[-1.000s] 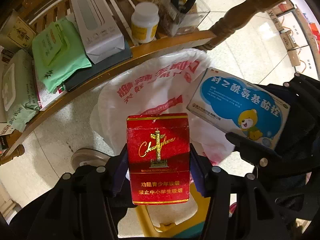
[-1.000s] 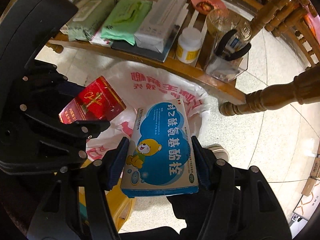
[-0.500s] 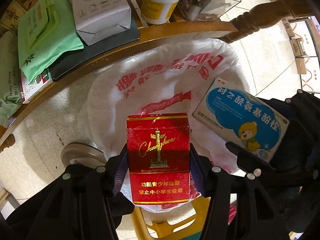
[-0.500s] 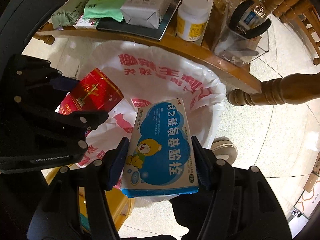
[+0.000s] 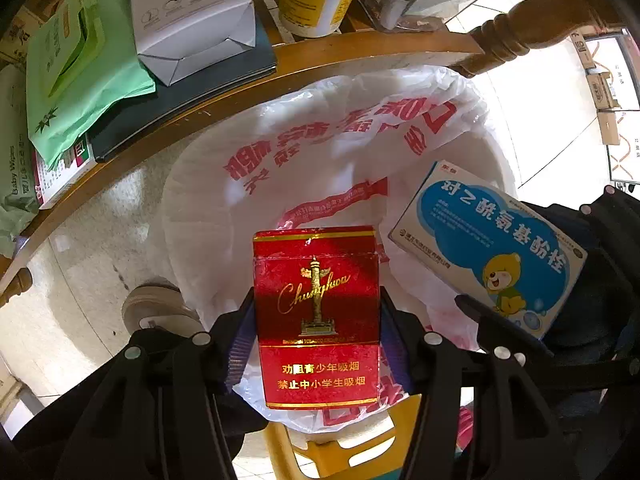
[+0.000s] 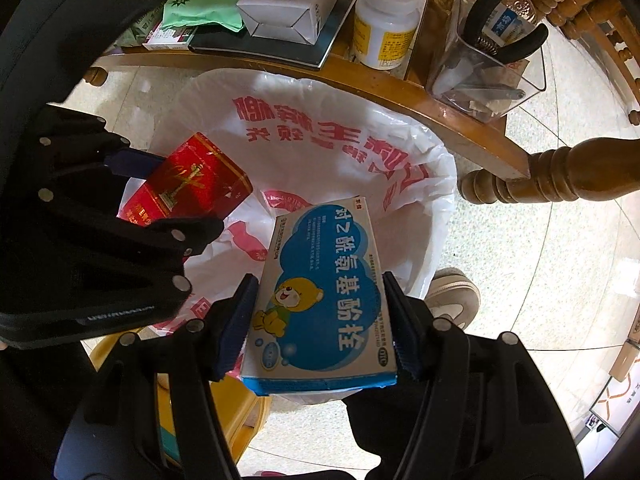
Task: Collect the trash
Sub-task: 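Open both tools to drop the pack and box into the bag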
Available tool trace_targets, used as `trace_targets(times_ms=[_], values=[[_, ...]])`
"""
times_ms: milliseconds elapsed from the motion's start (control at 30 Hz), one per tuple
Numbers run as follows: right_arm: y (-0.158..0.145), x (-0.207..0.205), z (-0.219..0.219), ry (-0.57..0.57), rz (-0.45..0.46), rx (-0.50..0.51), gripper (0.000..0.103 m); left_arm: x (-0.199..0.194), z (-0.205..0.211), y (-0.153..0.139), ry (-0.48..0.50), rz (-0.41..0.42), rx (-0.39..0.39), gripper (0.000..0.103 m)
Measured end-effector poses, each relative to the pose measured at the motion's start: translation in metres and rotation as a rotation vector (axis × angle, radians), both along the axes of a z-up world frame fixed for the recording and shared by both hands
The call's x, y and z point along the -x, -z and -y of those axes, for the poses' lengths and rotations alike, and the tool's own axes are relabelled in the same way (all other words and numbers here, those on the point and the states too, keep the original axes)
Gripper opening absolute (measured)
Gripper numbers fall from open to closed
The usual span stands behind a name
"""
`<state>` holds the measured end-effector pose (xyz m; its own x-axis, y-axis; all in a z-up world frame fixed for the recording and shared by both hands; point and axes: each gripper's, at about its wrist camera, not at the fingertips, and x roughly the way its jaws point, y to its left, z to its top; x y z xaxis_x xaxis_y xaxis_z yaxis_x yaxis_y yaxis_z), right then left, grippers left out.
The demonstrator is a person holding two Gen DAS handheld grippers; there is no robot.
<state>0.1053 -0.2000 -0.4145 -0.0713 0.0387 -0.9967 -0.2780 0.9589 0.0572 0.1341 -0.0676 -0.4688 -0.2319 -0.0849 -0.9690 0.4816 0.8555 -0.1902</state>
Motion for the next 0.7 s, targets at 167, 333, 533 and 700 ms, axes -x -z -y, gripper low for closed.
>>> trace_targets(times_ms=[167,333,533,700], values=[[0.0012,-0.0002,-0.0008,-0.002,0.002,0.003,0.061,-0.001,0.0004,-0.0011,-0.002,0.005,-0.005,0.058],[0.0013,-0.0005,-0.0006,-0.004,0.009,0.011,0.062,-0.0038,0.0001,-0.0035,-0.003,0.026,-0.021,0.07],[0.0044,-0.0014,0.0004,0.004,0.005,0.018,0.066,-0.0054,-0.0018,-0.0025,-0.005,0.019,-0.021,0.07],[0.0037,-0.0023,0.0017,0.012,0.007,0.013,0.068,-0.0048,-0.001,-0.0036,-0.005,0.026,-0.022,0.07]])
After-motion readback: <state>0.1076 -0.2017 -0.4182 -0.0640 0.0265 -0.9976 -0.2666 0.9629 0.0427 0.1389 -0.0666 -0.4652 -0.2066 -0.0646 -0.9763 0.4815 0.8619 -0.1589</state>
